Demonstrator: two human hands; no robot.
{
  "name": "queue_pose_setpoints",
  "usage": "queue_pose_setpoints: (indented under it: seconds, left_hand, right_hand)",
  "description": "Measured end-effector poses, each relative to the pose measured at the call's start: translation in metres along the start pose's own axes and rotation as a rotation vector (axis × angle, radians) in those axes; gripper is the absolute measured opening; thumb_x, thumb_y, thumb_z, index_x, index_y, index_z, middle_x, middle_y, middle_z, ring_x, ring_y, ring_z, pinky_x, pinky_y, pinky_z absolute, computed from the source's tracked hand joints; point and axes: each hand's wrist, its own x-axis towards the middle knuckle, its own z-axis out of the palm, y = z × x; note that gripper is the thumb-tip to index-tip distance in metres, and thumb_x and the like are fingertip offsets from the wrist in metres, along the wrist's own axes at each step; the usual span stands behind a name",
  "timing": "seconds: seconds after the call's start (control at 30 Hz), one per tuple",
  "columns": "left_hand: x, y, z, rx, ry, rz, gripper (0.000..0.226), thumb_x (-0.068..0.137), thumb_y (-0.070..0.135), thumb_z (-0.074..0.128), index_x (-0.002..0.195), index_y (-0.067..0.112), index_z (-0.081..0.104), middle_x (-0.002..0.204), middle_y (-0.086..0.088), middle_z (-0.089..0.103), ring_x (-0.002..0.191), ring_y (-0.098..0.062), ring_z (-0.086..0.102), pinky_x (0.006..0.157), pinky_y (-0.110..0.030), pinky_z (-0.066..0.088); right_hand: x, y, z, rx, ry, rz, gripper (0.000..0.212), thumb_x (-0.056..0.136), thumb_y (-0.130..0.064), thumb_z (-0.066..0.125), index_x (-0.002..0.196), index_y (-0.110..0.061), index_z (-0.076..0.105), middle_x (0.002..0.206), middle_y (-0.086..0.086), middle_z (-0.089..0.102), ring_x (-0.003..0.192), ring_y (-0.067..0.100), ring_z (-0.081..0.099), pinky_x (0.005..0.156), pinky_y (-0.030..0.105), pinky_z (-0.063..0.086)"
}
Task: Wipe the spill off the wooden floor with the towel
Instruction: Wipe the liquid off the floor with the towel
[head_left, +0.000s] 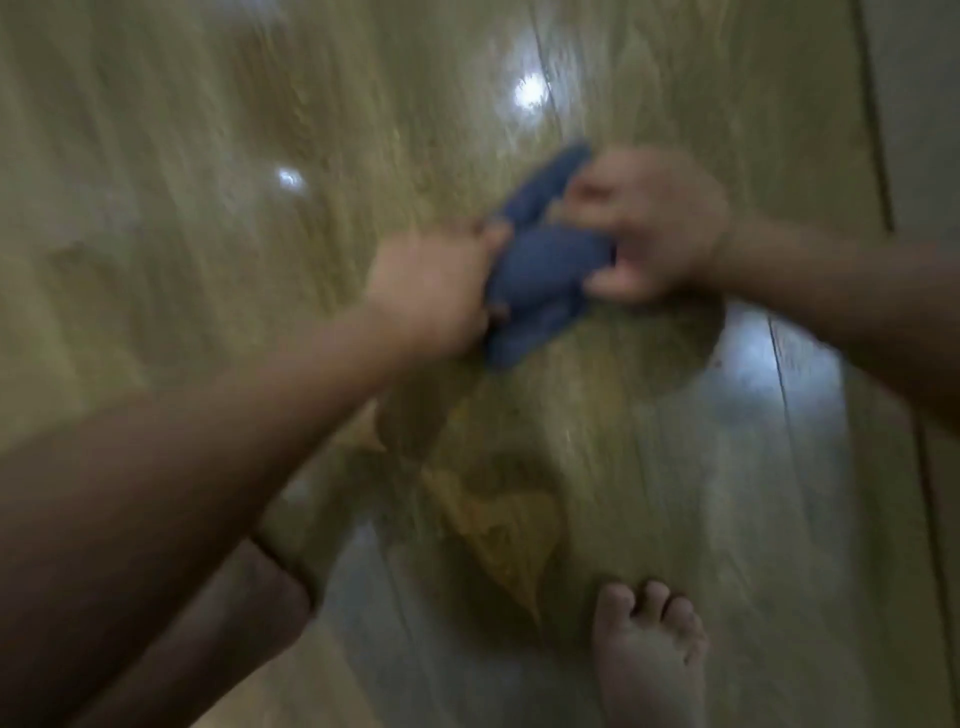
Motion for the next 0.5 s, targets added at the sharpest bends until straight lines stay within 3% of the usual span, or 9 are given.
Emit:
queue_pose_setpoints:
  seconds: [0.07, 0.17, 0.2, 0.23, 0.27, 0.33, 0.43, 0.5]
  left_hand:
    - [0.053, -0.005, -0.034, -0.072, 0.096, -0.103, 0.055, 0.088, 0.041, 0.067, 0.131, 0.013, 0.051, 0.123, -0.016, 0.059, 0.113, -0.037, 0.059, 0.084, -0.043, 0.046]
    - [0.110, 0.007, -0.064, -0.169, 0.062, -0.142, 0.037, 0.095, 0.034, 0.061, 0.125, 0.014, 0.055, 0.102, -0.014, 0.055, 0.110, -0.028, 0.056, 0.079, -0.037, 0.040]
    - [0.109, 0.013, -0.068, -0.101, 0.055, -0.115, 0.034, 0.093, 0.035, 0.062, 0.121, 0.016, 0.056, 0.096, -0.014, 0.056, 0.108, -0.031, 0.058, 0.076, -0.039, 0.041]
    - [0.099, 0.019, -0.066, -0.016, 0.075, -0.073, 0.038, 0.088, 0.037, 0.066, 0.119, 0.016, 0.058, 0.095, -0.015, 0.060, 0.104, -0.035, 0.062, 0.072, -0.040, 0.044]
    - [0.082, 0.027, -0.057, 0.034, 0.084, -0.025, 0.044, 0.082, 0.039, 0.068, 0.118, 0.016, 0.058, 0.099, -0.016, 0.064, 0.100, -0.038, 0.064, 0.071, -0.040, 0.047]
    - [0.041, 0.050, -0.026, 0.032, 0.024, 0.074, 0.053, 0.080, 0.040, 0.067, 0.125, 0.018, 0.050, 0.112, -0.012, 0.064, 0.100, -0.037, 0.065, 0.076, -0.041, 0.051]
    - [-0.001, 0.087, 0.008, -0.018, -0.109, 0.185, 0.057, 0.085, 0.033, 0.066, 0.131, 0.022, 0.035, 0.126, -0.006, 0.048, 0.103, -0.033, 0.061, 0.067, -0.036, 0.041]
    - [0.007, 0.094, 0.009, -0.009, -0.141, 0.187, 0.057, 0.086, 0.037, 0.067, 0.129, 0.021, 0.035, 0.123, -0.006, 0.048, 0.103, -0.033, 0.061, 0.066, -0.035, 0.036]
  right_hand:
    - [0.023, 0.049, -0.013, -0.094, 0.021, 0.196, 0.064, 0.074, -0.054, 0.051, 0.119, -0.010, 0.060, 0.107, 0.025, 0.061, 0.098, 0.044, 0.060, 0.080, 0.051, 0.050]
    - [0.031, 0.082, -0.036, 0.071, -0.084, 0.549, 0.089, 0.070, -0.079, 0.033, 0.122, -0.012, 0.059, 0.112, 0.019, 0.059, 0.111, 0.042, 0.057, 0.096, 0.052, 0.044]
    - [0.028, 0.077, -0.041, 0.093, -0.041, 0.615, 0.082, 0.073, -0.076, 0.036, 0.120, -0.013, 0.061, 0.108, 0.016, 0.060, 0.109, 0.041, 0.058, 0.094, 0.049, 0.044]
    - [0.021, 0.064, -0.038, 0.074, 0.023, 0.646, 0.065, 0.076, -0.061, 0.045, 0.117, -0.014, 0.063, 0.106, 0.015, 0.063, 0.105, 0.040, 0.059, 0.091, 0.045, 0.043]
    - [0.008, 0.047, -0.029, 0.048, 0.131, 0.639, 0.055, 0.071, -0.043, 0.054, 0.115, -0.013, 0.067, 0.106, 0.017, 0.065, 0.102, 0.039, 0.060, 0.089, 0.041, 0.042]
    - [-0.041, -0.005, -0.006, 0.058, 0.306, 0.580, 0.054, 0.061, -0.026, 0.060, 0.111, -0.007, 0.070, 0.109, 0.020, 0.067, 0.101, 0.041, 0.060, 0.092, 0.043, 0.042]
    - [-0.106, -0.063, 0.019, 0.090, 0.285, 0.539, 0.046, 0.065, -0.017, 0.062, 0.107, -0.002, 0.071, 0.109, 0.019, 0.067, 0.100, 0.041, 0.060, 0.089, 0.050, 0.047]
    - [-0.110, -0.038, 0.014, 0.082, 0.229, 0.412, 0.043, 0.069, -0.019, 0.057, 0.107, -0.002, 0.070, 0.107, 0.019, 0.067, 0.099, 0.039, 0.060, 0.089, 0.047, 0.047]
